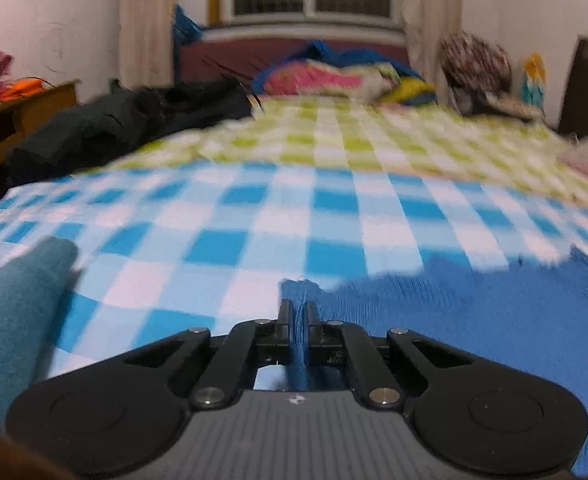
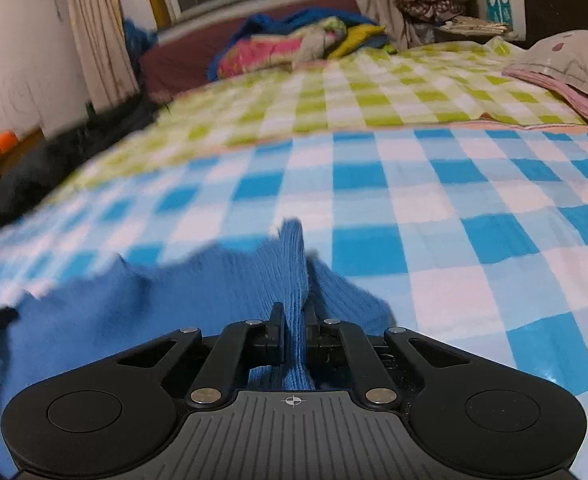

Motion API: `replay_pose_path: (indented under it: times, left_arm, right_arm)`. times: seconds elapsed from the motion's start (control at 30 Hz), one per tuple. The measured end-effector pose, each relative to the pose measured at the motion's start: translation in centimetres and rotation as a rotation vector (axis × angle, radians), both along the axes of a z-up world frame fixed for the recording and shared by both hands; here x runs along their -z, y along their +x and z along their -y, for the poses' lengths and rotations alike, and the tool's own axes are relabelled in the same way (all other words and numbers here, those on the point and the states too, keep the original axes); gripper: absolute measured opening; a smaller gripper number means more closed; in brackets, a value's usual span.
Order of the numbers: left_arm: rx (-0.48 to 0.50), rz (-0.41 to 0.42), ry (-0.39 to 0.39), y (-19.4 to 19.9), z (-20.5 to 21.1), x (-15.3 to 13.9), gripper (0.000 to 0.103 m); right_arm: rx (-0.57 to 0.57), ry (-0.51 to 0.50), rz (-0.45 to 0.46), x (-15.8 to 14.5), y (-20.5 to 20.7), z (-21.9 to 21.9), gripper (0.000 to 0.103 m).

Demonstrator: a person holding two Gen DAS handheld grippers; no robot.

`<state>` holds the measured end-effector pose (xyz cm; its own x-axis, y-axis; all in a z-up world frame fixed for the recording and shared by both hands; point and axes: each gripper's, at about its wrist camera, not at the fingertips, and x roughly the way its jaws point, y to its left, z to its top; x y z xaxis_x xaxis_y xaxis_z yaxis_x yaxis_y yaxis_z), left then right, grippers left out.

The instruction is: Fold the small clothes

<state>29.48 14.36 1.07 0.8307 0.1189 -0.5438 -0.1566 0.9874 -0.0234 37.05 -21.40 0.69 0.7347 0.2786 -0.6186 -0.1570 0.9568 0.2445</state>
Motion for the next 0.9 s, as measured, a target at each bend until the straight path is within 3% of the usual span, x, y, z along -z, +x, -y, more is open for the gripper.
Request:
replay_pose_path:
  times: [0.1,0.2,0.37,0.43,0.53,0.7,0.9]
  left_arm:
    - [-0.037,0.088,-0.028,-1.4,-0.9,-1.3,0.012]
    - [-0.055,0.112,0.017,-1.6,-0.5,-1.2,0.012]
    - [-0.078,-0.03,-0.005,0.6,-0.8,1.4,0.013]
    - [-0.079,-0.019,-0.004,0.2,-0.8,1.3,0.014]
    - [-0.083,0.015,0.01,-0.6,-0.7,0.5,0.015]
    - [-0.1,0.047,-0.032,-2.6,-1.3,-0.7,0.021]
    - [-0.002,0.045,-0.057,-6.3,1.0,-0.2,0.022]
  right_arm:
    - [0.027,0.098,0.091,-2.0,-1.7,1.2,0.006]
    - [0.068,0.149,0.152,-2.6,-2.7,1.9,0.006]
    - [0.077,0.037,-0.01,0.7,-0.3,0.9,0.008]
    - [0.072,0.002,0.008,0.8,-0.7,0.5,0.013]
    - [0.08,-0.003,0.032,0.1,-1.1,0.6,0.014]
    - [0.106,-0.015,0.08,-1.4,-2.7,1.3,0.014]
    - [0.051,-0.09,0.087,-1.1,-4.8,0.1,0.015]
